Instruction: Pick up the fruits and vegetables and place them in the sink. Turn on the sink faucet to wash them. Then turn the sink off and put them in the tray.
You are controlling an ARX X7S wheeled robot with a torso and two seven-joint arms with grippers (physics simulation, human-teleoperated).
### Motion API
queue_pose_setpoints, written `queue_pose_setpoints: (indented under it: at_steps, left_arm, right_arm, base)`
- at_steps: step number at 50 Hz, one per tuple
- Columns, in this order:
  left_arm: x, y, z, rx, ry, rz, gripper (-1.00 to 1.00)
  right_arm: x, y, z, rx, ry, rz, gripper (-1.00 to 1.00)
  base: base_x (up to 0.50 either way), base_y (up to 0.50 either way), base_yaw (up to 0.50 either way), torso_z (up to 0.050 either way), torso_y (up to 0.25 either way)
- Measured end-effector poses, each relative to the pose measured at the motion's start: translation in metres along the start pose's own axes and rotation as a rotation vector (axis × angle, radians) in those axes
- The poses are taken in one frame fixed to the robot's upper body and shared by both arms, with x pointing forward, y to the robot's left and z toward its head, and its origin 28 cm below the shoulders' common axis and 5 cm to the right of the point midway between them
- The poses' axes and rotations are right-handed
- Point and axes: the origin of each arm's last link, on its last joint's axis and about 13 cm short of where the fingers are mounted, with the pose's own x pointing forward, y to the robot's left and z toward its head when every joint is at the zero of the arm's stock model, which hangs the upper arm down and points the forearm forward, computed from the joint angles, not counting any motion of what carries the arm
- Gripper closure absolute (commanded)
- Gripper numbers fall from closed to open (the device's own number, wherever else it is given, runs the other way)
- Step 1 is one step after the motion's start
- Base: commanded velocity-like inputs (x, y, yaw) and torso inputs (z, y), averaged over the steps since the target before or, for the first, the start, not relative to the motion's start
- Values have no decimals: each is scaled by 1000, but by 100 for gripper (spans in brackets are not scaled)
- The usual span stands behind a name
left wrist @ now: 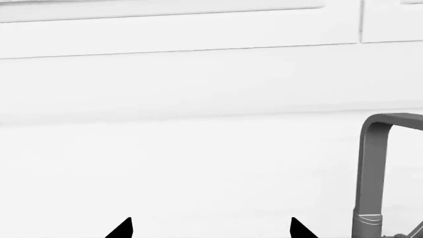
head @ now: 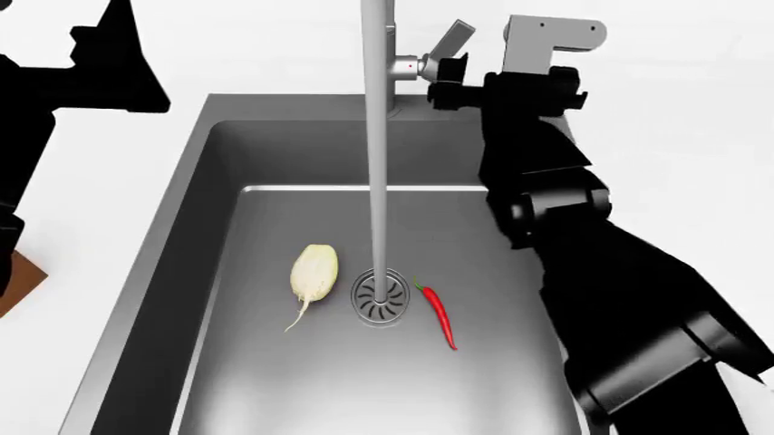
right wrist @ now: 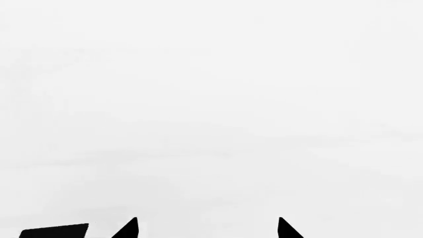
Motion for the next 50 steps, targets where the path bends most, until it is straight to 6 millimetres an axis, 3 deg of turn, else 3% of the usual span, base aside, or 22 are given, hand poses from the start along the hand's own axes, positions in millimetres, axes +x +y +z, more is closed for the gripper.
queue_pose_setpoints:
  at_steps: [32,39,44,50]
  left_arm:
    - [0,3,-6,-7,12,8,-100]
    - [-4,1,-5,-9,7,-4,-100]
    - [-7,-1,-4,-12,3,-14,-100]
    - [-11,-4,-6,-15,2,-29,-100]
  right_arm:
    - [-2,14,7,-92,-83,37,-100]
    - [-3,13,21,-114,-53,26,-100]
    - [-14,6,39,-138,-30,40,-100]
    - [-45,-7,58,-143,-28,91,-100]
  base:
    - [0,0,0,0,1]
    - [0,0,0,0,1]
    - [0,0,0,0,0]
    - [0,0,0,0,0]
